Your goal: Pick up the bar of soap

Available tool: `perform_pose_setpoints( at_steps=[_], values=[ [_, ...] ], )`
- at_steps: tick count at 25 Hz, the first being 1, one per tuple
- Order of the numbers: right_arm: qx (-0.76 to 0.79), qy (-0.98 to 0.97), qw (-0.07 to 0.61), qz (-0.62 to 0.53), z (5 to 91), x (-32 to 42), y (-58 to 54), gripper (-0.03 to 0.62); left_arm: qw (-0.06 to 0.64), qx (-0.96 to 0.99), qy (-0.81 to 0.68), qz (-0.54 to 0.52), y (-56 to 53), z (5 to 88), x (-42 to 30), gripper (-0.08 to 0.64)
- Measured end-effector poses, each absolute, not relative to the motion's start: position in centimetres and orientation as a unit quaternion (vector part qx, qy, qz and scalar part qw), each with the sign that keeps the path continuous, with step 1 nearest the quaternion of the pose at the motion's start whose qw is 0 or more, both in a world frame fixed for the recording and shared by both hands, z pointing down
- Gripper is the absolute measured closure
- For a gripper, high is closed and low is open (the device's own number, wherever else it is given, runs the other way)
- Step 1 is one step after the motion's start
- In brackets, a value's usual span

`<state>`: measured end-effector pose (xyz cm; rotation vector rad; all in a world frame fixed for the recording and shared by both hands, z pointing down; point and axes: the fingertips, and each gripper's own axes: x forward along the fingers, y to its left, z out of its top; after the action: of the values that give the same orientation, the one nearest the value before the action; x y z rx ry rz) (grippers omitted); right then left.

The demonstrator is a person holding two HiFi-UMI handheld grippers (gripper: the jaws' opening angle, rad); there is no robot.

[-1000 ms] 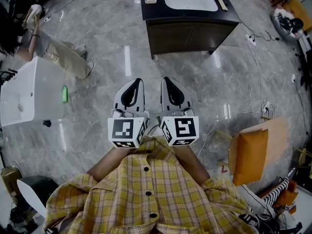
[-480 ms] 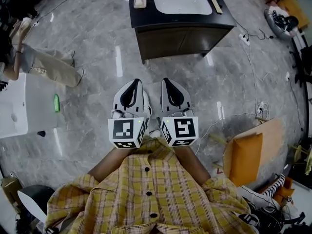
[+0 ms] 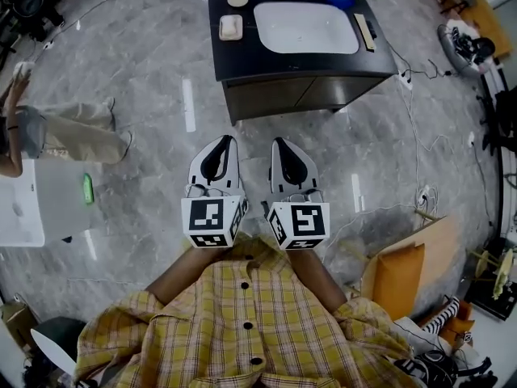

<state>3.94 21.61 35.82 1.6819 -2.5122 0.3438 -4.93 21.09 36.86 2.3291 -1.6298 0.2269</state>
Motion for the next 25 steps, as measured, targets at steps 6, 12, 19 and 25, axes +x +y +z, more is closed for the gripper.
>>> perform_pose_setpoints(
  at_steps=[6,12,19,25],
  values=[
    [0.564,-0.815,0.074,0.108,34.9,2.5,13.9,0.572,0.174,0.808,-0.561,0.056,12.9,36.6,-6.8,0.548],
    [0.577,-0.806,0.085,0.100,34.0,1.3,9.5,0.572,0.185,0.811,-0.552,0.052,8.3,36.2,-8.0,0.548],
    [0.573,-0.808,0.084,0.107,35.0,0.8,5.4,0.572,0.186,0.806,-0.560,0.056,4.2,37.0,-8.8,0.548],
    [0.562,-0.816,0.069,0.114,36.3,1.9,1.2,0.572,0.174,0.807,-0.560,0.068,-0.1,37.9,-6.9,0.548]
  ],
)
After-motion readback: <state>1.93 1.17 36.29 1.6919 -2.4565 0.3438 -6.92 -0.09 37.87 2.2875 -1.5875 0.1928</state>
